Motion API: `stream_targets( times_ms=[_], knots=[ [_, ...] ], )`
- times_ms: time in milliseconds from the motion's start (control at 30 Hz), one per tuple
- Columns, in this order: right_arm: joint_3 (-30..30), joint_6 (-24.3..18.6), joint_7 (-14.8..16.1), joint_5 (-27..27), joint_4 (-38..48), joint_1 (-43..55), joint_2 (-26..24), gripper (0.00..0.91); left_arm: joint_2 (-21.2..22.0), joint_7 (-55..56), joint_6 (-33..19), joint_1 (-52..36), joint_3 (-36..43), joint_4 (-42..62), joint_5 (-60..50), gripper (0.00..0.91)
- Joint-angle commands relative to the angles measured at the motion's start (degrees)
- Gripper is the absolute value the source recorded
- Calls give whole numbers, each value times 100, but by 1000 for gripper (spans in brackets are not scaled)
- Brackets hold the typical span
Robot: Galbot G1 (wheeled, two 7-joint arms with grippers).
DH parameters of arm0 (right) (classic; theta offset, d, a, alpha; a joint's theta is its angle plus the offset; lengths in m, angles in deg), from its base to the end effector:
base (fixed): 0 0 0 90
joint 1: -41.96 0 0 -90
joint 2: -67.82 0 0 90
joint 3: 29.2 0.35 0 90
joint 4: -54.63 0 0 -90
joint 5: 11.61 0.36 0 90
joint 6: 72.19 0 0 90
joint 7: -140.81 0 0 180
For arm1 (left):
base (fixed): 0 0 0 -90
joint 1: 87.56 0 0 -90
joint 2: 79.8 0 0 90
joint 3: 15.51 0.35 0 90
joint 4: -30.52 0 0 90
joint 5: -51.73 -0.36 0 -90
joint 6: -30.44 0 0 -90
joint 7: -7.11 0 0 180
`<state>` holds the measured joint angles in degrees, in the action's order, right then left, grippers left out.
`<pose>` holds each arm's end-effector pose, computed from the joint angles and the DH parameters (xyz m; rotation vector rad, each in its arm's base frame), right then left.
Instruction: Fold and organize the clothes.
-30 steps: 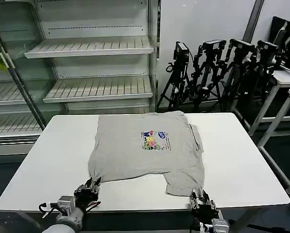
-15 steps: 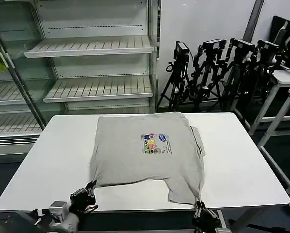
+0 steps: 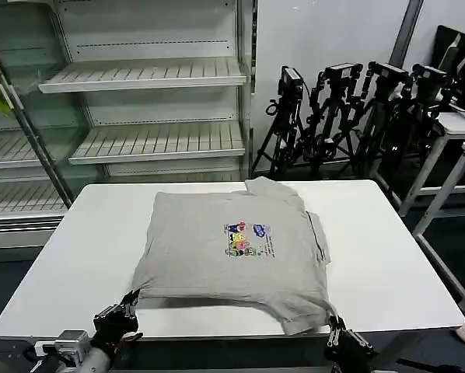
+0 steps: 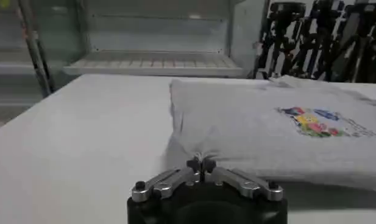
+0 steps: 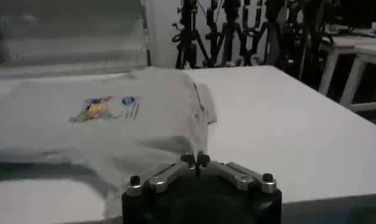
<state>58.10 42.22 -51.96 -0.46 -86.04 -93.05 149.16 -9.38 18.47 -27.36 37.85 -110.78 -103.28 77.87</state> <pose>0.1100 -0.0001 -0.2123 -0.0619 -2.7882 -0.0761 0.1605 0.0563 -0.2208 -0.0218 -2.6993 0.0477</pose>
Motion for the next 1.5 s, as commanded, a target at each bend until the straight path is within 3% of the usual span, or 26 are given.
stream_targets(
  times_ms=[33,167,267,400,767,1100,1500],
  knots=[
    [145,-145,-32,253,-22,398,-104,0,-6,12,-105,62,-134,-65,15,50],
    [229,-334,-98,475,-3,787,-186,0,53,65,-239,-62,-42,-128,89,50],
    [201,-32,-197,641,406,1606,-251,0,-116,-26,-241,-615,78,291,121,50],
    [248,66,-246,836,830,2236,-352,0,-228,-8,-210,-1072,288,675,193,50],
    [-495,327,-376,924,2291,3920,-620,0,-637,11,-242,-2441,1023,1794,191,50],
    [-749,639,-420,651,3040,4296,-509,0,-643,45,-219,-3019,1468,2277,52,50],
    [-739,407,-484,288,3648,4412,-5,0,-537,273,-322,-3160,1462,2541,25,50]
  ],
)
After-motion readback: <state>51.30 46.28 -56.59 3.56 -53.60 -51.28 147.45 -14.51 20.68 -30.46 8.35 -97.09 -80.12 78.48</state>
